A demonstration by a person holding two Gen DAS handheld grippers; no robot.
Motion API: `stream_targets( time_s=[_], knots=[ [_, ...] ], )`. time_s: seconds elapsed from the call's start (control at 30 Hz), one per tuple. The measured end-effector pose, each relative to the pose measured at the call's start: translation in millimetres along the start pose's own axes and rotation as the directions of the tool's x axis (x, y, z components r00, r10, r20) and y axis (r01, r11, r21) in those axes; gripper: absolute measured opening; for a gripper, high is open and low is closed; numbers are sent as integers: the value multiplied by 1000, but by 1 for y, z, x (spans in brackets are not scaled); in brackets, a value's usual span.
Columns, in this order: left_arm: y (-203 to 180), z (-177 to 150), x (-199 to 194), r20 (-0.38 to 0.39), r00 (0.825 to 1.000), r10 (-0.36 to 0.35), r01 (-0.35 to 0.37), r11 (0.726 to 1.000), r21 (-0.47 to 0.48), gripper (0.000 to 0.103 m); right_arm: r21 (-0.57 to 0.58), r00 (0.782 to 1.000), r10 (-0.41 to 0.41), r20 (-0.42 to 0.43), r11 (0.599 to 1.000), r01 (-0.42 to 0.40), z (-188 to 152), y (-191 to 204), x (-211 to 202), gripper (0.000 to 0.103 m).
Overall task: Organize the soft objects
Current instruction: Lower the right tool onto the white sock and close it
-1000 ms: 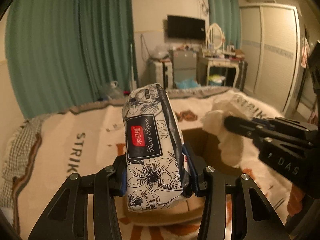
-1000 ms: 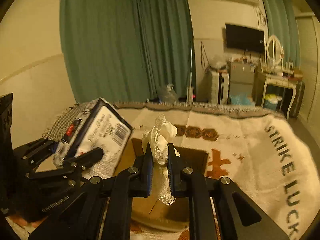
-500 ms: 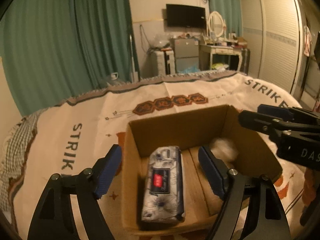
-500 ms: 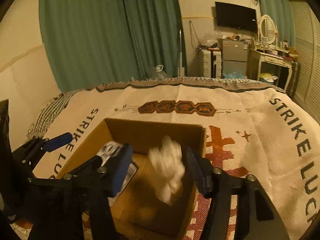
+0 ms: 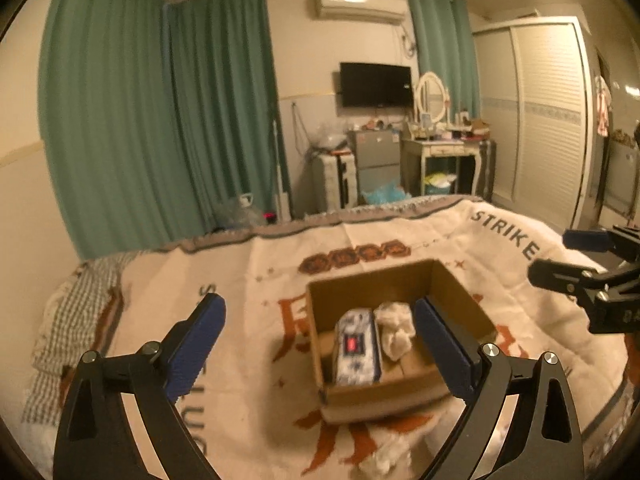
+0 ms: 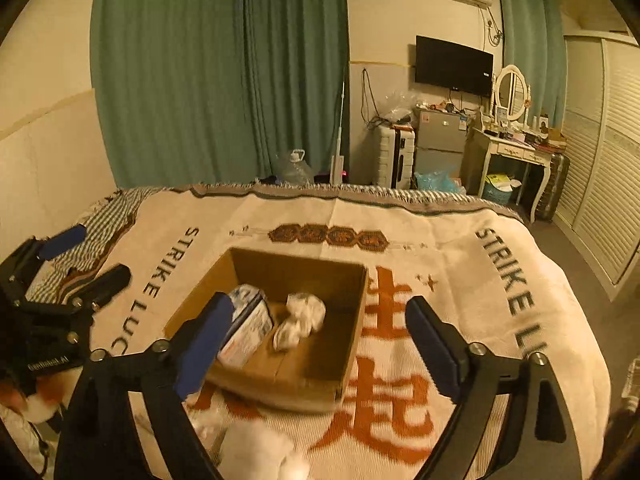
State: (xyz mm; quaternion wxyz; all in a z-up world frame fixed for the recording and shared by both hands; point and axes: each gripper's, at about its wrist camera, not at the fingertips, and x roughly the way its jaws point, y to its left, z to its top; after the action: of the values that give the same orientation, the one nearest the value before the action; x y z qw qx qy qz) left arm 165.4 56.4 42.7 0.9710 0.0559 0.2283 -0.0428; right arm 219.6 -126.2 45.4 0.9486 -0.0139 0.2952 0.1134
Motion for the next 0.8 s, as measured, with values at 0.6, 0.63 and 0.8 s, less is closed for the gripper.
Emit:
stream_targets(
  time_s=[0.6,0.63,0.8],
  knots=[
    [-11,-125,33,-265,962,63,-63,998,10,97,-150,964,13,-264,987,-55,-145,75,68,93],
    [-11,-128,36,-276,959,62,-62,998,11,97,-139,960,14,-281,989,-55,-148,73,75,92],
    [-8,-139,52,-334,942,18,-29,999,-28,97,-85,947,40,-320,994,-71,-155,64,91,82]
  ],
)
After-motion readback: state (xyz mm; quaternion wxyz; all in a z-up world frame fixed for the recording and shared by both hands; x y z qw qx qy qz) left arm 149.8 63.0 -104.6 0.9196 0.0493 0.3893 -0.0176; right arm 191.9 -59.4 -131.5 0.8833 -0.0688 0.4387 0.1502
